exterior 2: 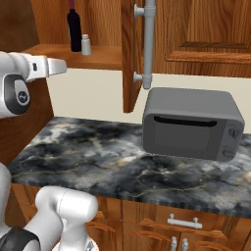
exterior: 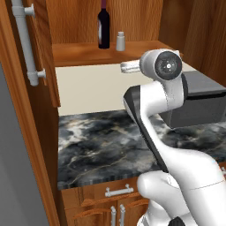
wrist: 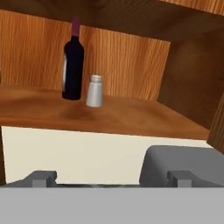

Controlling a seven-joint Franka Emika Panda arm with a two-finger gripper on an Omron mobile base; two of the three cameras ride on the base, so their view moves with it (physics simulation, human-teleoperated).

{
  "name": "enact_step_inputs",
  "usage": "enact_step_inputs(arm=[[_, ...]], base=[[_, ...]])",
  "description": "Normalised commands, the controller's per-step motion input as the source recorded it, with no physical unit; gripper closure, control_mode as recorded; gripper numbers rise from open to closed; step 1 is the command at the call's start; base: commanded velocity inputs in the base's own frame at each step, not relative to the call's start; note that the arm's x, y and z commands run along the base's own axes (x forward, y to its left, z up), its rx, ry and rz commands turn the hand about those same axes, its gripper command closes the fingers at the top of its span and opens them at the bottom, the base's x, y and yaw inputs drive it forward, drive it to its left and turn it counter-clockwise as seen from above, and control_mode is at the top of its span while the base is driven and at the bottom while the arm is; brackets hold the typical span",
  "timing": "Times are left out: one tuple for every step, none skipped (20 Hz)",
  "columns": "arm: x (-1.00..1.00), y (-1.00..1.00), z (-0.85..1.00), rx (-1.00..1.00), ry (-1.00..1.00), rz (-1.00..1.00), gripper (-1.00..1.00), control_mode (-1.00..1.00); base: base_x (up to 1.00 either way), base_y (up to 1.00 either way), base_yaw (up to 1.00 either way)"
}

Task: The dining table condiment station is running low on shaker. Refill the condiment station by opening the cabinet and taking the shaker from the cabinet and placing it on the dining table.

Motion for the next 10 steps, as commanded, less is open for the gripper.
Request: enact_step_inputs(arm=[[0.81, -0.14, -0.12, 0.17, 0.0, -0.11, -1.0, -1.0], [0.54, -0.24, -0.01, 0.18, 0.0, -0.07, -1.0, -1.0], [0.44, -0.2, 0.0, 0.18, 0.0, -0.02, -1.0, -1.0], [0.24, -0.22, 0.0, 0.19, -0.04, 0.0, -1.0, -1.0], [0.21, -0.18, 0.0, 0.2, -0.1, 0.0, -1.0, -1.0], [0.22, -0.09, 0.0, 0.21, -0.12, 0.0, -1.0, -1.0], [0.28, -0.05, 0.0, 0.19, -0.11, 0.02, -1.0, -1.0], [0.12, 0.0, 0.13, 0.14, -0.18, 0.06, -1.0, -1.0], [0.04, 0.0, 0.09, 0.1, -0.17, 0.1, -1.0, -1.0], [0.01, 0.0, 0.1, 0.07, -0.17, 0.12, -1.0, -1.0]], base=[[0.0, 0.0, 0.0], [0.0, 0.0, 0.0], [0.0, 0.0, 0.0], [0.0, 0.0, 0.0], [0.0, 0.0, 0.0], [0.0, 0.0, 0.0], [0.0, 0.0, 0.0], [0.0, 0.0, 0.0], [0.0, 0.0, 0.0], [0.0, 0.0, 0.0]])
